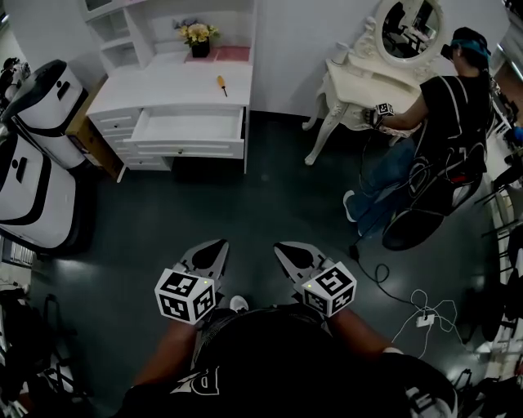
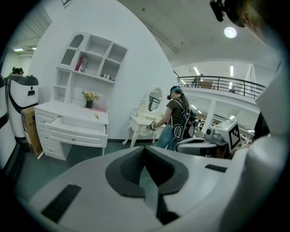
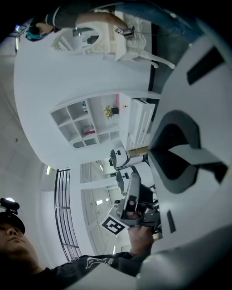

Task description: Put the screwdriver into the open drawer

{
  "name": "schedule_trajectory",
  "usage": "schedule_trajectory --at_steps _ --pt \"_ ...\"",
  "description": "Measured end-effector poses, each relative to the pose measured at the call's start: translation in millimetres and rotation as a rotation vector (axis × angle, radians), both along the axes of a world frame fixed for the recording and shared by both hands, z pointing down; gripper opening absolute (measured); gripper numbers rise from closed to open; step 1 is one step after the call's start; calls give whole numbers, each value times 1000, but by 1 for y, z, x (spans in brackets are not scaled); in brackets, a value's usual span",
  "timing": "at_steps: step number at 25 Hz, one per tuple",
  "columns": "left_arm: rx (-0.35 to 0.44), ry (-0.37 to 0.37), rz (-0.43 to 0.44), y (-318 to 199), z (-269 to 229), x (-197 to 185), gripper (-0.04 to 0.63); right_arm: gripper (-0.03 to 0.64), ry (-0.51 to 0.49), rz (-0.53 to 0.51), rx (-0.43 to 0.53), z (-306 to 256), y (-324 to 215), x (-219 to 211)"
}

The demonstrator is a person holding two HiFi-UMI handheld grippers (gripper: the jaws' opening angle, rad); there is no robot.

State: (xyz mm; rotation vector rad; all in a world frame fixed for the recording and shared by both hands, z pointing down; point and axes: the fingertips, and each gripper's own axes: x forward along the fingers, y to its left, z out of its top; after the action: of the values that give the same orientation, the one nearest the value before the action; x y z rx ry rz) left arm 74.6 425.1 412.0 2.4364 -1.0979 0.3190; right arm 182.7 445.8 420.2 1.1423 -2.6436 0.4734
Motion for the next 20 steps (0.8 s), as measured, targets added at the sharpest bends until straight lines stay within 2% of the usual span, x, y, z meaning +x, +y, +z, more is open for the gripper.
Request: schedule_trajectory --at_steps 8,13,20 --pt "23 -28 22 -17 0 -33 15 9 1 29 5 -4 -20 -33" --pt "6 -29 12 -22 7 -53 15 9 10 19 -10 0 -26 -50" --pt "-9 -30 8 -31 18 -56 15 9 0 28 -18 7 -40 -53"
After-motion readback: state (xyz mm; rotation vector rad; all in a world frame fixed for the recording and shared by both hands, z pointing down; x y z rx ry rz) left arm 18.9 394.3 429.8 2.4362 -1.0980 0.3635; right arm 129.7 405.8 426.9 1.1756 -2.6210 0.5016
